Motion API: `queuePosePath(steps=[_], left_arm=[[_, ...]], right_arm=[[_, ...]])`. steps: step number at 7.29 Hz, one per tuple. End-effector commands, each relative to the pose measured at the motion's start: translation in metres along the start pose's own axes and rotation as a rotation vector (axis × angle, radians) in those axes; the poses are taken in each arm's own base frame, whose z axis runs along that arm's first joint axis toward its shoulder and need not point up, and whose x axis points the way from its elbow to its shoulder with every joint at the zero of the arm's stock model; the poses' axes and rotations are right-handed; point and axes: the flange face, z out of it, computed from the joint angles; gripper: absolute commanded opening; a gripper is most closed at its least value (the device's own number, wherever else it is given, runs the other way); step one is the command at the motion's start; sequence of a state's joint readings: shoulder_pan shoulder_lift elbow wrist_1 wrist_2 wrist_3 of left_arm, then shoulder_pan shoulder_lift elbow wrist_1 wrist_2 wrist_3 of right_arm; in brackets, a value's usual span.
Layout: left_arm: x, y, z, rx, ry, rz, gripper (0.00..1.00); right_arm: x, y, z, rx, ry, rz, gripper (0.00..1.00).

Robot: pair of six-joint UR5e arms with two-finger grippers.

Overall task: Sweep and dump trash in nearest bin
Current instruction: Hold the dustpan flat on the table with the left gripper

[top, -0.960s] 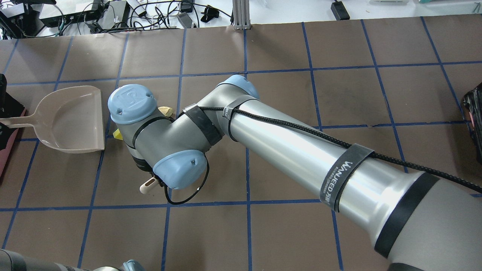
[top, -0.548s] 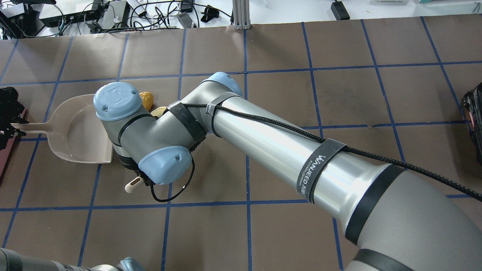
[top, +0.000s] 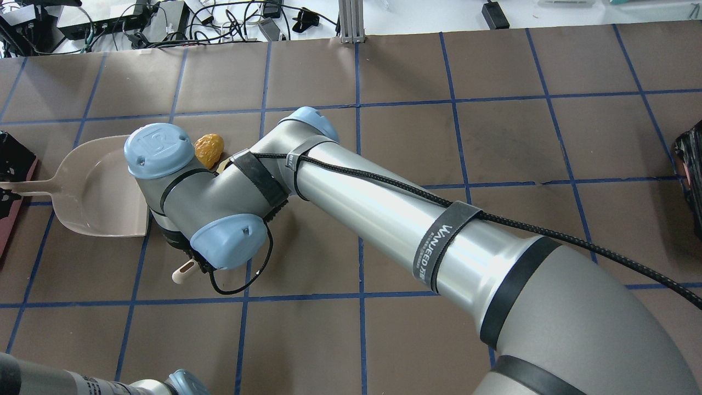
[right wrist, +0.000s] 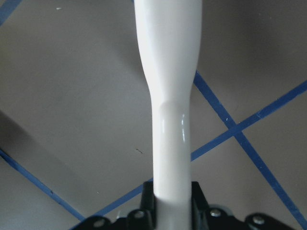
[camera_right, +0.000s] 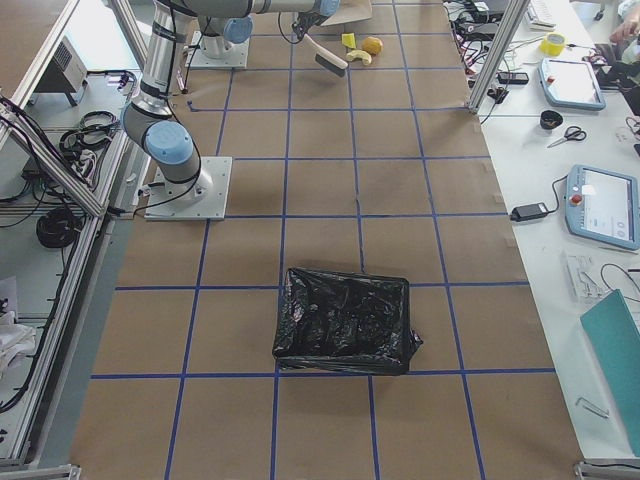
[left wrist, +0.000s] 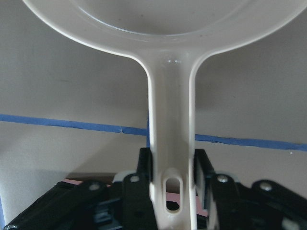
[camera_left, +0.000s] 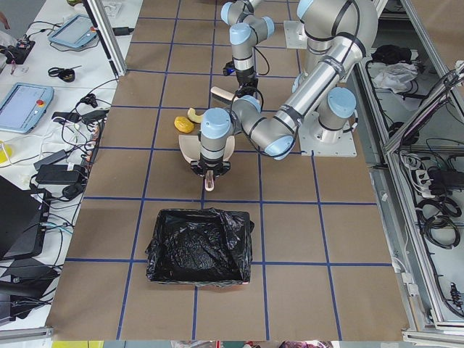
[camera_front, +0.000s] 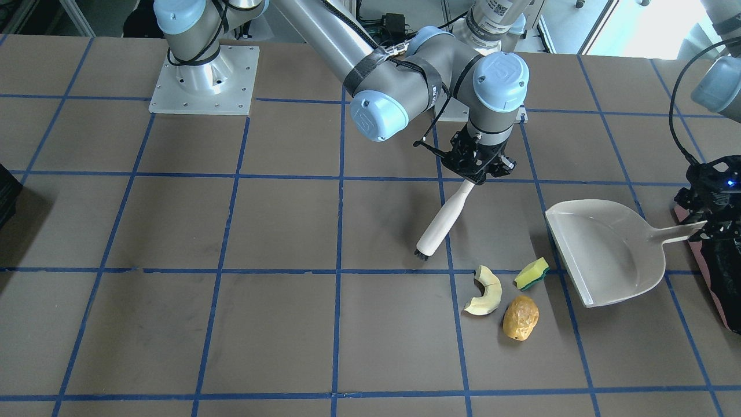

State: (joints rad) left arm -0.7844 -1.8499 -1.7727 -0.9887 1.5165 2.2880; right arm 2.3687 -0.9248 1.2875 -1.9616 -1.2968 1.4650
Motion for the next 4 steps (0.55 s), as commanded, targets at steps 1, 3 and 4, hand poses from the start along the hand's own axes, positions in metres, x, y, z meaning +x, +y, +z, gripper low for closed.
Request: queuePosePath(steps=[1, 3, 4], left_arm=[[-0.005, -0.003, 0.014, 0.033, -0.003, -0.029, 0.00], [-0.010, -0.016, 0.021, -0.002, -0.059, -0.012, 0.00], [-0.009, -0.022, 0.023, -0.003, -0.064, -0.034, 0.00]], right_arm=[[-0.002, 0.002, -0.001, -0.012, -0.006, -0.011, 0.00], [-0.001, 0.002, -0.001, -0.012, -0.005, -0.010, 0.00], [-0.001, 0.001, -0.001, -0.014, -0.004, -0.007, 0.00]])
